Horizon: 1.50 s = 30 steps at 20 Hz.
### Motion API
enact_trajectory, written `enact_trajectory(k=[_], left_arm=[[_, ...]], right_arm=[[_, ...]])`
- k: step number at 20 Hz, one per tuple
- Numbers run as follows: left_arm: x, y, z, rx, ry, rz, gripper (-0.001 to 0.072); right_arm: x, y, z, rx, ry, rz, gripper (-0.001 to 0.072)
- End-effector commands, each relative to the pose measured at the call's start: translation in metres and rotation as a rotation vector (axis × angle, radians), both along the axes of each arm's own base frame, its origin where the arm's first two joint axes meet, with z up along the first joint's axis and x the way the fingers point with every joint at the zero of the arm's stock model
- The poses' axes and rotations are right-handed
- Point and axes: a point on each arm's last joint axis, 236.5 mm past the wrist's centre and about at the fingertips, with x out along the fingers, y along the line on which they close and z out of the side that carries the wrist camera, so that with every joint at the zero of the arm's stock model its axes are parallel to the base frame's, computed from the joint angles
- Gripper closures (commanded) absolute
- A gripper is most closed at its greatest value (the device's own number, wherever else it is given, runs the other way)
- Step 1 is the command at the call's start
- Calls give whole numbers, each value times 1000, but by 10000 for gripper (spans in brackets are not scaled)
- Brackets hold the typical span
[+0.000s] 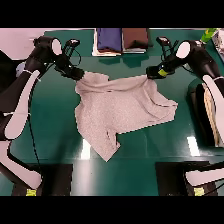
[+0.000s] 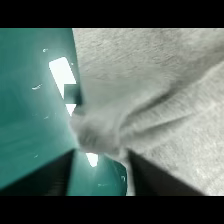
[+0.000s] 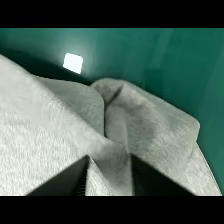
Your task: Fold the shirts.
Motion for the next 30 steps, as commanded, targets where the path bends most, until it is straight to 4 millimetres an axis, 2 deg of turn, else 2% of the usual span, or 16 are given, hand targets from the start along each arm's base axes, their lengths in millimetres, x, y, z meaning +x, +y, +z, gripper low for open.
enact_trajectory(k=[1,3,6,8,11,13,14,16,18,23,25,26,27,28,29,30], left_arm=[[-11,15,16,0,22,48,279],[-31,32,34,0,56,93,279],[-69,43,44,0,77,125,279],[-99,46,30,-22,94,174,279],[-156,48,-7,-65,154,235,279],[-188,43,-31,-106,210,257,279],[-200,39,-40,-129,231,265,279],[-212,33,-53,-163,258,280,279],[-219,29,-62,-181,280,289,279],[-222,27,-66,-187,293,292,279],[-224,28,-66,-185,300,292,280],[-226,28,-66,-183,308,291,279],[-228,28,-67,-180,316,290,279],[-231,28,-67,-180,327,289,278],[-235,26,-70,-187,345,291,278],[-241,21,-73,-207,366,291,238]], right_arm=[[11,-3,22,-1,-31,11,356],[5,-14,40,-18,-36,24,356],[-23,-56,45,-39,-4,-28,356],[-53,-91,30,-43,55,-103,356],[-103,-140,-7,-40,157,-229,339],[-131,-162,-34,-31,223,-296,175],[-146,-168,-49,-24,270,-318,174],[-166,-169,-76,-13,340,-328,180],[-175,-163,-96,-2,361,-329,182],[-178,-139,-128,-2,390,-272,233],[-174,-129,-136,-10,403,-238,284],[-169,-123,-137,-14,398,-218,321],[-165,-119,-136,-23,390,-200,526],[-161,-116,-134,-24,378,-189,639],[-158,-114,-132,-27,365,-182,699],[-155,-113,-131,-26,358,-181,699]])
